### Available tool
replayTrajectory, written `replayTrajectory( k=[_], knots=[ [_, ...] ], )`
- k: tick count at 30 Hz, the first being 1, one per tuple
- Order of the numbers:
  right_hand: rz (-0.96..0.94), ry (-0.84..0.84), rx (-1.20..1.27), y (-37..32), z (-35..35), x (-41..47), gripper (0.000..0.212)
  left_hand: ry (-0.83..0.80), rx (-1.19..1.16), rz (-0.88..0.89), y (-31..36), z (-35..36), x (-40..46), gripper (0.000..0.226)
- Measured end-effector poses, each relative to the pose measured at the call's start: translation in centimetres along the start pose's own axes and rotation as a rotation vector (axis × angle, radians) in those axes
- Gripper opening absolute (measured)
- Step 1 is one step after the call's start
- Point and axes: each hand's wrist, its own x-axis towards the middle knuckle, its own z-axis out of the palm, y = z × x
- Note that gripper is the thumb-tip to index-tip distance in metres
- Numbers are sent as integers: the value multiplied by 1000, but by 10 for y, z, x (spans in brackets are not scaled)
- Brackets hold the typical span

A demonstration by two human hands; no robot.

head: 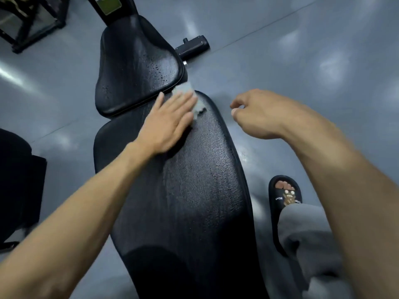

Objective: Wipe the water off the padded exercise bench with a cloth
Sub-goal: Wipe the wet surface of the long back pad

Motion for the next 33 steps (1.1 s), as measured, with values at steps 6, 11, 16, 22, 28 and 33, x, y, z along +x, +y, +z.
replayTrajectory(
  k=[6,11,16,22,28,33],
  knots=[
    [17,2,-13,2,-2,0,40,-86,-74,453,110,27,-80,64],
    [7,2,-21,-3,3,0,39,-58,63,422,51,23,-84,54],
    [-21,2,-52,-5,7,0,36,33,-93,-157,47,21,-75,66],
    [-51,-13,-109,-8,13,-4,36,-180,31,691,108,33,-179,60],
    [-59,-36,-167,-5,21,-15,37,39,-81,-305,34,20,-147,63],
    [-51,-54,-171,1,22,-28,37,-205,-92,474,150,42,-243,63]
  ],
)
